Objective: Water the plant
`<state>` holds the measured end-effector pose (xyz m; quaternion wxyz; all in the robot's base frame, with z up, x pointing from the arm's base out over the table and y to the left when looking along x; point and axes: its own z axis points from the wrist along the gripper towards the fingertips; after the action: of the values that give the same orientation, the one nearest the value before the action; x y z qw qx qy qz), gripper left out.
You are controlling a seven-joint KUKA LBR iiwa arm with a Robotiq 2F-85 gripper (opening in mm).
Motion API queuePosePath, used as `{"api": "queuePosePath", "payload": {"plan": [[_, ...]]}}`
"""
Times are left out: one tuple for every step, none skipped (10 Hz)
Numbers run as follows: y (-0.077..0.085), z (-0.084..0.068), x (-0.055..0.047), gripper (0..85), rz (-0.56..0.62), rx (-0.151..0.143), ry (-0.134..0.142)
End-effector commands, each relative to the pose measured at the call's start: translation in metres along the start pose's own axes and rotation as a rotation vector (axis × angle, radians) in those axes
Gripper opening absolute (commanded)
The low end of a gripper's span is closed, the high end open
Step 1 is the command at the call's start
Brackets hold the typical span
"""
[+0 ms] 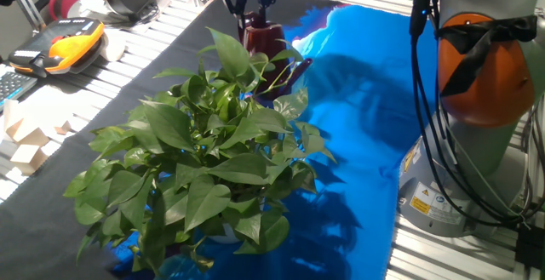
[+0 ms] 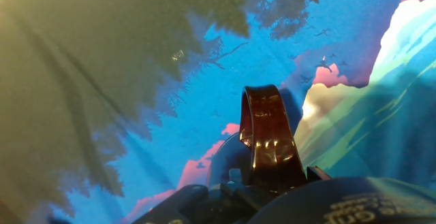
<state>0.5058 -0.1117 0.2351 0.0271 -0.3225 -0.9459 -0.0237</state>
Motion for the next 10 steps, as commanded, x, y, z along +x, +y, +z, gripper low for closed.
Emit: {"api": "queuePosePath", "payload": {"plan": [[0.004, -0.003, 0.001, 0.0, 0.004, 0.009, -0.006], [0.010, -0.007, 0.002, 0.0, 0.015, 0.015, -0.011], [0.019, -0.009, 0.001, 0.0, 0.029, 0.046, -0.034], [0.026, -0.011, -0.001, 0.0, 0.035, 0.069, -0.047], [0.030, -0.011, -0.002, 0.0, 0.032, 0.071, -0.045], [0.031, -0.011, -0.002, 0.0, 0.017, 0.071, -0.043], [0.031, -0.011, -0.002, 0.0, -0.005, 0.071, -0.041], [0.031, -0.011, -0.002, 0.0, -0.020, 0.075, -0.041], [0.031, -0.011, -0.002, 0.0, -0.032, 0.068, -0.036], [0.031, -0.011, -0.002, 0.0, -0.040, 0.062, -0.030]]}}
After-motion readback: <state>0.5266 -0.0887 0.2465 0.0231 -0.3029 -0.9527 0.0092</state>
